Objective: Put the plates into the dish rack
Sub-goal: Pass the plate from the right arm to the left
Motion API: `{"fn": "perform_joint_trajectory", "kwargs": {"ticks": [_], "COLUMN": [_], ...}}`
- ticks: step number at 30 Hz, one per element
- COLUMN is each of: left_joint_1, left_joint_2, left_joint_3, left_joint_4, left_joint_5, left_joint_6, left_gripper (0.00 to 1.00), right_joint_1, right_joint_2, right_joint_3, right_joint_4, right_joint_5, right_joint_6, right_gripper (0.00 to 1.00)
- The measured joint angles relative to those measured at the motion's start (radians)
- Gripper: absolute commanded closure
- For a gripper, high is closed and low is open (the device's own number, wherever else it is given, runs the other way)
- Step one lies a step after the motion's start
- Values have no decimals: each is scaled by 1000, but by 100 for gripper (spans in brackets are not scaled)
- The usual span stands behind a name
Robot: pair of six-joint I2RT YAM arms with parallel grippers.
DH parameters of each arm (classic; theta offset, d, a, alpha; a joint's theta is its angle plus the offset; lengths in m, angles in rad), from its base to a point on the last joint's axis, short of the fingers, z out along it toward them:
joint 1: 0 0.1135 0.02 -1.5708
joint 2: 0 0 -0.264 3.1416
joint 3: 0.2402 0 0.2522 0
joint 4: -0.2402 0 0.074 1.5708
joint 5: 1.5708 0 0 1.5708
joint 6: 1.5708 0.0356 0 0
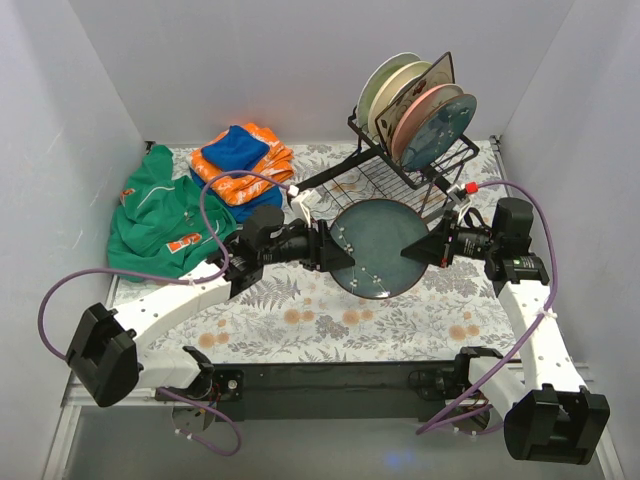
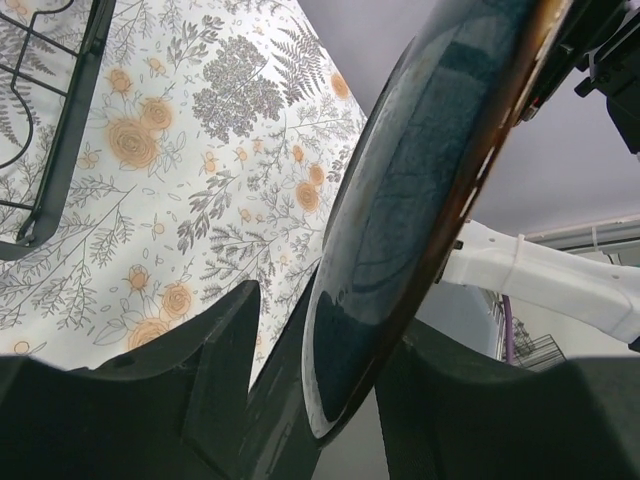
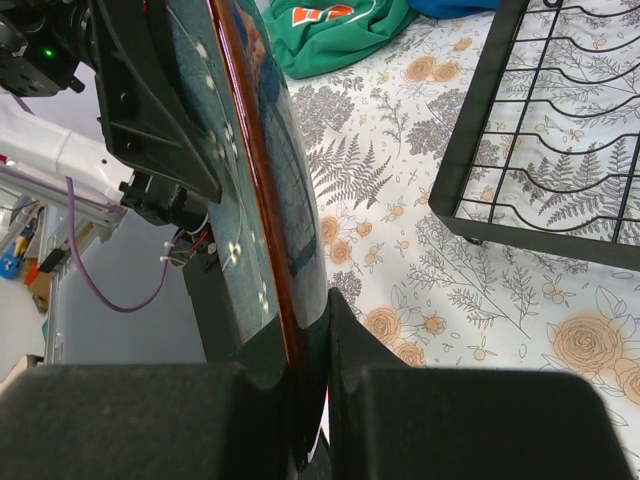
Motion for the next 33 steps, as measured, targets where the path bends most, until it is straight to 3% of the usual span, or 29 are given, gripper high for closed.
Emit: {"fn": "perform_joint_trajectory", "kwargs": {"ticks": [3, 6, 7, 9, 12, 20, 21, 24, 33], "left_joint_1": [-10, -10, -10, -10, -14, -21, -21, -21, -20], "left_joint_2": [13, 14, 14, 13, 9, -42, -49, -74, -134], "left_joint_3": [9, 9, 9, 9, 2, -109, -124, -171, -229], "left_joint_4": [0, 2, 4, 14, 39, 150, 158, 172, 169], "left_joint_5": [-6, -14, -18, -26, -34, -36, -42, -62, -122], "left_joint_6": [1, -5, -8, -16, 5, -85, -99, -130, -146], "left_gripper": [60, 78, 78, 98, 100, 100, 100, 100, 100], "right_joint_1": [-2, -2, -2, -3, -10, -10, -10, -14, -48], "right_joint_2": [0, 0, 0, 0, 2, -17, -28, -62, -112], "right_joint_3": [-4, -5, -6, -9, -21, -54, -55, -58, -67], "right_joint_4": [4, 14, 19, 26, 20, 53, 65, 91, 107], "right_joint_5": [-3, -7, -6, 0, -4, -35, -39, -43, -31], "right_joint_6": [4, 8, 9, 10, 64, 73, 68, 56, 31], "right_gripper": [99, 99, 99, 99, 98, 45, 32, 17, 2]}}
